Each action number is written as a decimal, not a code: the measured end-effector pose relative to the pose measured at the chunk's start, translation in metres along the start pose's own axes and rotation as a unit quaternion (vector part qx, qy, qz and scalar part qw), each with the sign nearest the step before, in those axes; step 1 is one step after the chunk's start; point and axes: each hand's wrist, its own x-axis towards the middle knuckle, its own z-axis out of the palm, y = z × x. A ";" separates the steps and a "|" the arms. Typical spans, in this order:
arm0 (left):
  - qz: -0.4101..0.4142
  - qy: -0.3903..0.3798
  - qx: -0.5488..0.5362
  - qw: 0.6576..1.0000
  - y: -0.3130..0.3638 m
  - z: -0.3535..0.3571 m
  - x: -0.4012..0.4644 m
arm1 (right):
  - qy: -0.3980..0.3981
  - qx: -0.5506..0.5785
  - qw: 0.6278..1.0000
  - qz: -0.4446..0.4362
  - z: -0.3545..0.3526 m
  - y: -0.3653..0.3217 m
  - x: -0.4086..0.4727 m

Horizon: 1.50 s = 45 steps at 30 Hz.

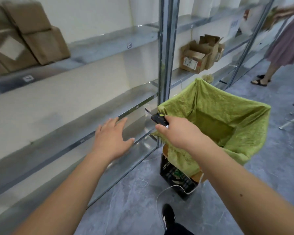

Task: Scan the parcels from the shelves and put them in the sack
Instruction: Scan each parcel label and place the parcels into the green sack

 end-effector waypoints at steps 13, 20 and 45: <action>-0.122 0.159 0.002 0.980 -0.102 -0.114 0.014 | 0.024 -0.077 0.969 -0.233 -0.044 -0.157 0.081; -0.159 0.219 0.011 0.963 -0.121 -0.158 0.054 | 0.044 -0.076 0.941 -0.328 -0.083 -0.213 0.146; -0.241 0.363 -0.063 0.898 -0.149 -0.278 0.171 | 0.102 -0.048 0.901 -0.418 -0.159 -0.323 0.275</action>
